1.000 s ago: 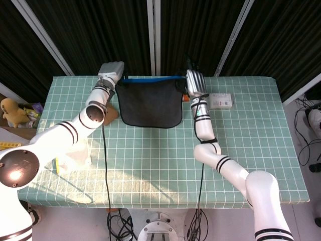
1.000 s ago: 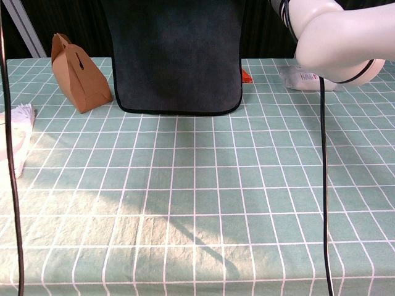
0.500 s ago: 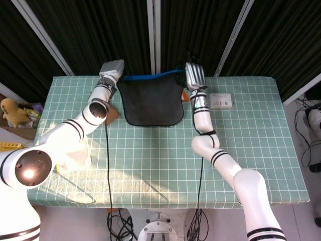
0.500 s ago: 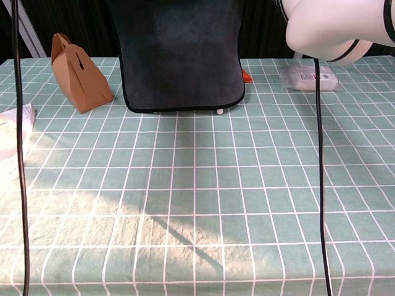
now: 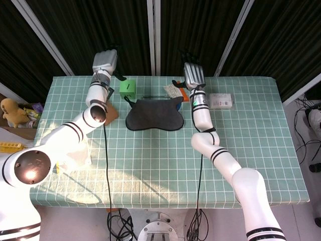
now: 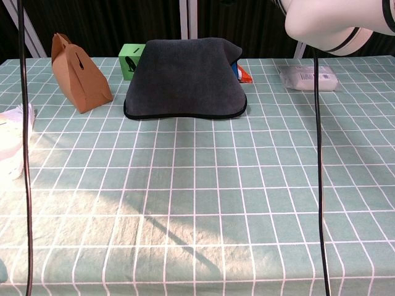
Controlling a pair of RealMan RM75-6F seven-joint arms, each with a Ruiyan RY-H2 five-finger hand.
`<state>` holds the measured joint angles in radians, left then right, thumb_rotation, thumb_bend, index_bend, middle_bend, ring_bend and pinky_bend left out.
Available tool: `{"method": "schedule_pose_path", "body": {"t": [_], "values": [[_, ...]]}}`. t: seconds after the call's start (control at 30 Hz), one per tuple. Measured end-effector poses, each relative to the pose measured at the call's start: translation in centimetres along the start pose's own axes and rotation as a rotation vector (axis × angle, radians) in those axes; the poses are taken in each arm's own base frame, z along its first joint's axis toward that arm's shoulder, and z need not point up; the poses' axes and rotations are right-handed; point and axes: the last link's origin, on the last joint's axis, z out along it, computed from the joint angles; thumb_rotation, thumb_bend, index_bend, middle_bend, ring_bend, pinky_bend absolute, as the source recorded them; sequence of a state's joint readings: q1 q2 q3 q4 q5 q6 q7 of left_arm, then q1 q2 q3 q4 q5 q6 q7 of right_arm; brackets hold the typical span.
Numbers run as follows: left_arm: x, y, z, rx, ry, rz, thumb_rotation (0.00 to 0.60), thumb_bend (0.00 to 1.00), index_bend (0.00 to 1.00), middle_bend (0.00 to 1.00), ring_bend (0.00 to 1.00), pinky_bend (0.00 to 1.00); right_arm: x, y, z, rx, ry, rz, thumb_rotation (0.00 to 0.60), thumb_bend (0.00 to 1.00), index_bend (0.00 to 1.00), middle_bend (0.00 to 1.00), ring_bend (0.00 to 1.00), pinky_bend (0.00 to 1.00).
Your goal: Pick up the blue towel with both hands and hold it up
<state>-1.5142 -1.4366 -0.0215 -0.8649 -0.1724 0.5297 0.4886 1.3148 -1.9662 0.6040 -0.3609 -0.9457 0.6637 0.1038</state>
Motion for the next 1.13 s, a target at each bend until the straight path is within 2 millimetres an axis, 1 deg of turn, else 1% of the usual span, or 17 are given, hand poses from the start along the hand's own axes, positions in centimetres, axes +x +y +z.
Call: {"method": "schedule_pose_path", "body": {"t": [0.13,0.23,0.33,0.4,0.43,0.53,0.6,0.7,0.73,0.77,0.83,0.87,0.9,0.97,1.0,1.03,1.13], "values": [[0.2,-0.3,-0.5,-0.009,0.023,0.006,0.600,0.09,0.00,0.01,0.11,0.22,0.5,0.2,-0.4,0.025,0.024,0.029,0.600,0.18,0.00,0.00,0.00,0.00],[0.1,-0.6,-1.5,-0.028,0.039,0.014,0.593,0.09,0.00,0.04,0.11,0.22,1.0,0.9,-1.3,0.064,0.052,0.027,0.600,0.18,0.00,0.00,0.00,0.00],[-0.6,-1.4,-3.2,-0.060,0.065,0.039,0.488,0.09,0.01,0.10,0.11,0.22,1.4,2.3,-3.1,0.108,0.066,0.007,0.600,0.19,0.00,0.00,0.00,0.00],[-1.4,-2.3,-4.8,-0.090,0.092,0.069,0.467,0.09,0.05,0.13,0.11,0.22,1.8,3.7,-5.0,0.137,0.070,-0.018,0.600,0.18,0.00,0.00,0.00,0.00],[-2.1,-3.0,-6.1,-0.115,0.117,0.092,0.463,0.09,0.08,0.14,0.11,0.22,2.0,4.4,-6.0,0.147,0.071,-0.030,0.600,0.18,0.00,0.00,0.00,0.00],[-3.4,-5.3,-9.8,-0.182,0.206,0.152,0.458,0.09,0.12,0.16,0.11,0.22,2.5,7.4,-10.6,0.156,0.065,-0.073,0.600,0.18,0.00,0.00,0.00,0.00],[-4.1,-7.7,-12.0,-0.205,0.277,0.186,0.446,0.09,0.13,0.16,0.12,0.21,2.9,10.3,-14.9,0.127,0.052,-0.115,0.600,0.18,0.00,0.00,0.00,0.00],[-5.7,-12.8,-16.2,-0.210,0.384,0.234,0.438,0.09,0.13,0.16,0.13,0.21,3.6,15.2,-21.8,0.027,0.036,-0.205,0.600,0.18,0.00,0.00,0.00,0.00],[-6.7,-15.0,-18.2,-0.202,0.406,0.243,0.439,0.09,0.13,0.16,0.13,0.21,3.8,16.7,-23.9,-0.013,0.034,-0.237,0.600,0.18,0.00,0.00,0.00,0.00],[-7.7,-16.7,-19.7,-0.191,0.410,0.245,0.437,0.09,0.13,0.16,0.13,0.20,4.0,18.5,-26.6,-0.070,0.030,-0.278,0.600,0.18,0.00,0.00,0.00,0.00],[-10.1,-20.4,-23.3,-0.149,0.381,0.241,0.438,0.08,0.13,0.16,0.13,0.20,4.3,20.7,-30.7,-0.153,0.028,-0.329,0.600,0.18,0.00,0.00,0.00,0.00],[-11.2,-21.8,-24.9,-0.125,0.358,0.237,0.436,0.08,0.12,0.16,0.13,0.20,4.3,21.8,-33.2,-0.201,0.024,-0.351,0.600,0.18,0.00,0.00,0.00,0.00],[-12.3,-23.1,-26.4,-0.101,0.333,0.233,0.433,0.08,0.12,0.16,0.13,0.20,4.2,22.5,-35.0,-0.232,0.017,-0.362,0.600,0.18,0.00,0.00,0.00,0.00],[-14.6,-25.4,-29.6,-0.058,0.276,0.221,0.419,0.08,0.12,0.16,0.13,0.20,4.0,23.5,-38.1,-0.278,0.006,-0.372,0.600,0.18,0.00,0.00,0.00,0.00],[-15.4,-26.0,-30.8,-0.048,0.256,0.213,0.413,0.08,0.12,0.16,0.13,0.20,3.9,23.8,-38.9,-0.286,0.005,-0.373,0.600,0.18,0.00,0.00,0.00,0.00],[-16.4,-26.7,-32.1,-0.042,0.235,0.203,0.409,0.08,0.12,0.16,0.13,0.20,3.9,24.0,-39.4,-0.287,0.008,-0.374,0.600,0.18,0.00,0.00,0.00,0.00],[-17.8,-27.7,-33.9,-0.049,0.216,0.199,0.406,0.08,0.11,0.16,0.13,0.20,3.9,24.6,-40.2,-0.270,0.038,-0.397,0.600,0.18,0.00,0.00,0.00,0.00]]}}
